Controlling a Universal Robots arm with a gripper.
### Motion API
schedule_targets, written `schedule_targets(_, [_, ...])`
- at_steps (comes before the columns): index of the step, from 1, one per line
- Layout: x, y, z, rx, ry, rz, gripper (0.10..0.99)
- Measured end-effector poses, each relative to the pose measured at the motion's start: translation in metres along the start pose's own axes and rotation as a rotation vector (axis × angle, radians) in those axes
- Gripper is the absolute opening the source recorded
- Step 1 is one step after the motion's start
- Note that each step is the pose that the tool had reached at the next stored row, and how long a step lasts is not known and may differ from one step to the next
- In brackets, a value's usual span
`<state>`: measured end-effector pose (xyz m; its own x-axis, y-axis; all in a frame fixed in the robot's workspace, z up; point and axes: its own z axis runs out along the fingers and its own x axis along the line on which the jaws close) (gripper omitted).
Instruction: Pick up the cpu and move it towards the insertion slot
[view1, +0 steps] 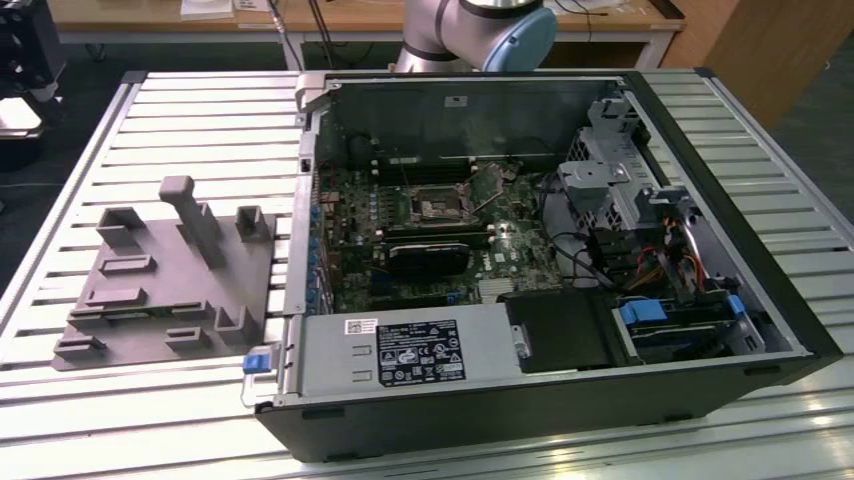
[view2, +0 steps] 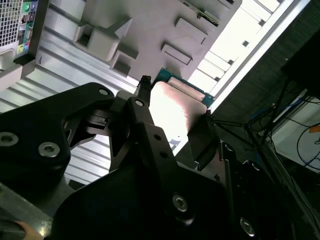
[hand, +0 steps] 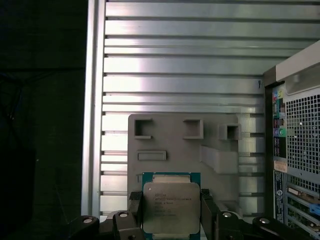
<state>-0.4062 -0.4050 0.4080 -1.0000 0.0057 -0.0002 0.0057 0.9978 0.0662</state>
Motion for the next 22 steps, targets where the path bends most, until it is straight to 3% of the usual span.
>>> schedule_targets(22, [-0.0147, 0.0017, 0.0001, 0.000, 0.0000, 0.000, 0.545])
